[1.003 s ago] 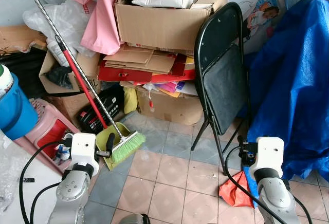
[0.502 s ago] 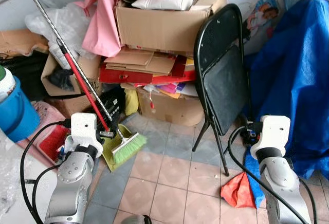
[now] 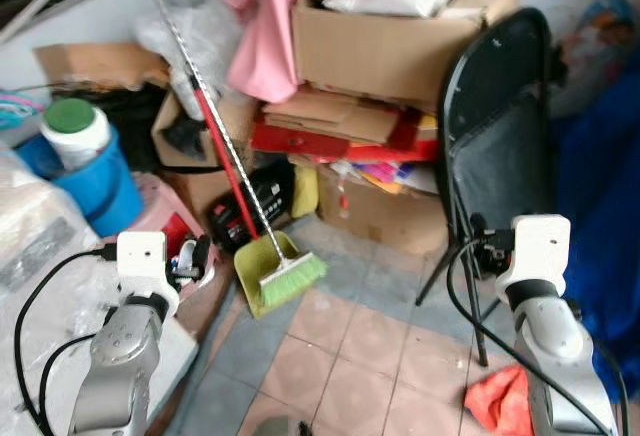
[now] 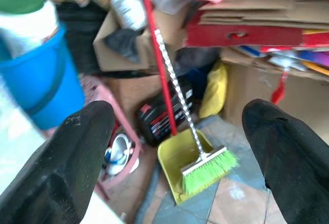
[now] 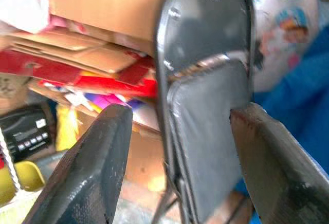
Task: Clothes washing
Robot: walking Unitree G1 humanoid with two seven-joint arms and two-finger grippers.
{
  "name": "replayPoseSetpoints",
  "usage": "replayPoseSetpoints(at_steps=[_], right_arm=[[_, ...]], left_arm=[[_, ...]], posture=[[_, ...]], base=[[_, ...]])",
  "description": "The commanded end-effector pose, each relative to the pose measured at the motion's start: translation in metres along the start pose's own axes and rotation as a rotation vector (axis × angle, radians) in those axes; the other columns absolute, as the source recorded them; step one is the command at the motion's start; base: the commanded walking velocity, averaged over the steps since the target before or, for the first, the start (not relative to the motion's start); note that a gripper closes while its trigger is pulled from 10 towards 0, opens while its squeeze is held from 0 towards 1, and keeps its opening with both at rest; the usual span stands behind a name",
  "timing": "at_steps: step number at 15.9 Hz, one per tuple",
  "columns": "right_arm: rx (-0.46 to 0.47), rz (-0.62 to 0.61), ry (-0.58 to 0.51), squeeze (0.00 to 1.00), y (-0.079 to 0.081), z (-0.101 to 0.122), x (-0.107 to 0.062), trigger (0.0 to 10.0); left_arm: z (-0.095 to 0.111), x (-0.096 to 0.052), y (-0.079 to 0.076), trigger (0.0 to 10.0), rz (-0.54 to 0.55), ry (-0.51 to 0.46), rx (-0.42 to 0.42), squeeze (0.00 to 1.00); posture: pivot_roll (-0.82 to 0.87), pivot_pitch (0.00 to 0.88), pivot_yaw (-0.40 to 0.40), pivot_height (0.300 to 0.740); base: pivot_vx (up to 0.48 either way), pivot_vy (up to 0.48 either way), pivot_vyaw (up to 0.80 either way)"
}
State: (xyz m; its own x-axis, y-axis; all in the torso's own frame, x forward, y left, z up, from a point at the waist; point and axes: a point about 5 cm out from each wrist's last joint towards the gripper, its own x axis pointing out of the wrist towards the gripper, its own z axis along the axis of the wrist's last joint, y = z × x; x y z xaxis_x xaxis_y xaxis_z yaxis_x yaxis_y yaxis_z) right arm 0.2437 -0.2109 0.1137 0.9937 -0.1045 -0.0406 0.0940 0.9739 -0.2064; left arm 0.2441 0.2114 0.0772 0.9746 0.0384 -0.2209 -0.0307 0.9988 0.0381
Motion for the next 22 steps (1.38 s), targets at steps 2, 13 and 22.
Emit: replayPoseSetpoints(at_steps=[2,13,22], right_arm=[[0.0,0.029,0.012,0.0,0.002,0.001,0.0,10.0],[0.016,0.085,0.026,0.0,0.014,-0.005,0.011,10.0],[-0.005,0.006,0.039,0.0,0.0,-0.012,0.004,10.0]], left_arm=[[0.001,-0.005,0.005,10.0,0.053,0.012,-0.038,0.0],[-0.007,-0.011,-0.026,10.0,-0.035,-0.002,-0.059,0.0],[-0.01,-0.013,-0.031,10.0,-0.12,0.034,-0.152,0.0]], posture=[[-0.09,0.0,0.096,0.74],[-0.05,0.0,0.06,0.74],[-0.07,0.0,0.086,0.74]], base=[[0.0,0.0,0.79],[0.0,0.0,0.8],[0.0,0.0,0.08]])
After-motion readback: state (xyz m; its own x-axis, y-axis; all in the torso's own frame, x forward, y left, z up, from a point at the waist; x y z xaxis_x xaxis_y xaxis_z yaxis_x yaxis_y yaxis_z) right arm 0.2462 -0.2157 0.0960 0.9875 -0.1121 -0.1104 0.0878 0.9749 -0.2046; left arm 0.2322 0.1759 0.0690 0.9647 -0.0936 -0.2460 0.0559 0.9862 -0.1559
